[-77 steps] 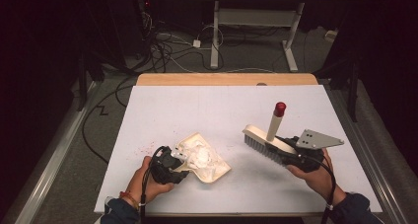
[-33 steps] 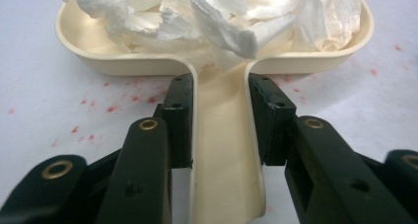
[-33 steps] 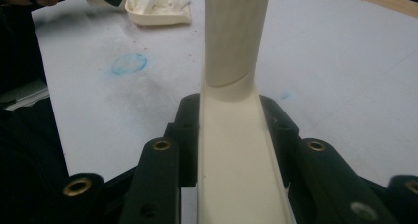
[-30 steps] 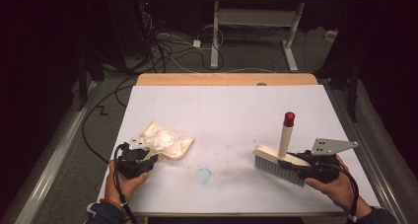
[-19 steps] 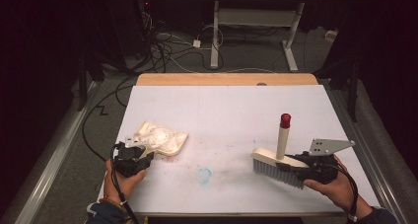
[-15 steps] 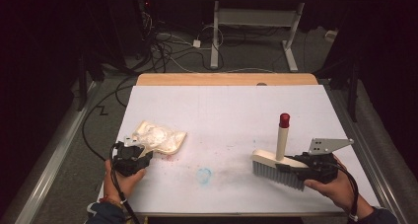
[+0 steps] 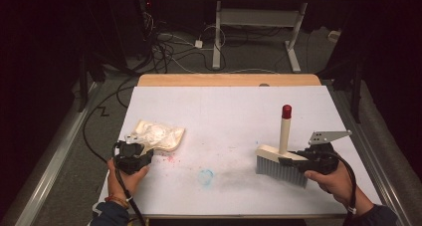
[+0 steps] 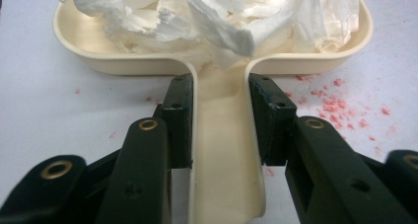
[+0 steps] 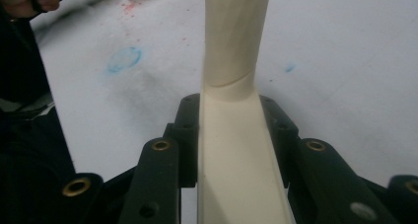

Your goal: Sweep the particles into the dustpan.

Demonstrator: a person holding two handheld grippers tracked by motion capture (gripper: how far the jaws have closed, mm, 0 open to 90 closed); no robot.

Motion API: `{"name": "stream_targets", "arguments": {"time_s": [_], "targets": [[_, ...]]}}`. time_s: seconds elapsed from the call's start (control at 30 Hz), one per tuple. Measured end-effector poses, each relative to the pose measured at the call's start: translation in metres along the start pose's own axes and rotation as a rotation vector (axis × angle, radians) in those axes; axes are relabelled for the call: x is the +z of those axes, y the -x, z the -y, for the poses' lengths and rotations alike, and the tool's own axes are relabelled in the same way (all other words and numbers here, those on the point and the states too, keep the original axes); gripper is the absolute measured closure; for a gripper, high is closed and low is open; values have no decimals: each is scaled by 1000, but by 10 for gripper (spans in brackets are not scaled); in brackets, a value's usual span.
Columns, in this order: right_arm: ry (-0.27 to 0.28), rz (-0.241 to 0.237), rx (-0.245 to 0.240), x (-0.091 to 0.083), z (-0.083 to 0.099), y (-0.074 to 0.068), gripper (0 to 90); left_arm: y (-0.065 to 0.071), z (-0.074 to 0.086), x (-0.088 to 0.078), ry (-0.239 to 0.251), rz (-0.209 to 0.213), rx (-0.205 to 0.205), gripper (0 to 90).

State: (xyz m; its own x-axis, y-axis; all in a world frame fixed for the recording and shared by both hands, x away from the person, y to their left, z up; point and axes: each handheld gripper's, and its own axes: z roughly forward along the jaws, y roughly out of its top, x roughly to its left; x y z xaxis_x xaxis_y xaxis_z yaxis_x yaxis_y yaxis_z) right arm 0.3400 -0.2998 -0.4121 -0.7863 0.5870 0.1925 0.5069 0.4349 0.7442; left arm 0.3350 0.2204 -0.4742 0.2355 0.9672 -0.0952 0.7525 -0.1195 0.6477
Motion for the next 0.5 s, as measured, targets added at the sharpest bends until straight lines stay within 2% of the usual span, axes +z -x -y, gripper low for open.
{"name": "stream_targets", "arguments": {"time_s": [0.4,0.47,0.5], "targets": [[-34,10,89,3,-4,24,677,4,-1,0,-4,-9,-11,618],[-50,7,117,1,-4,26,676,5,-2,-1,-5,-10,-20,619],[-52,5,113,1,-5,28,676,6,-2,-1,-9,-10,-23,619]]}}
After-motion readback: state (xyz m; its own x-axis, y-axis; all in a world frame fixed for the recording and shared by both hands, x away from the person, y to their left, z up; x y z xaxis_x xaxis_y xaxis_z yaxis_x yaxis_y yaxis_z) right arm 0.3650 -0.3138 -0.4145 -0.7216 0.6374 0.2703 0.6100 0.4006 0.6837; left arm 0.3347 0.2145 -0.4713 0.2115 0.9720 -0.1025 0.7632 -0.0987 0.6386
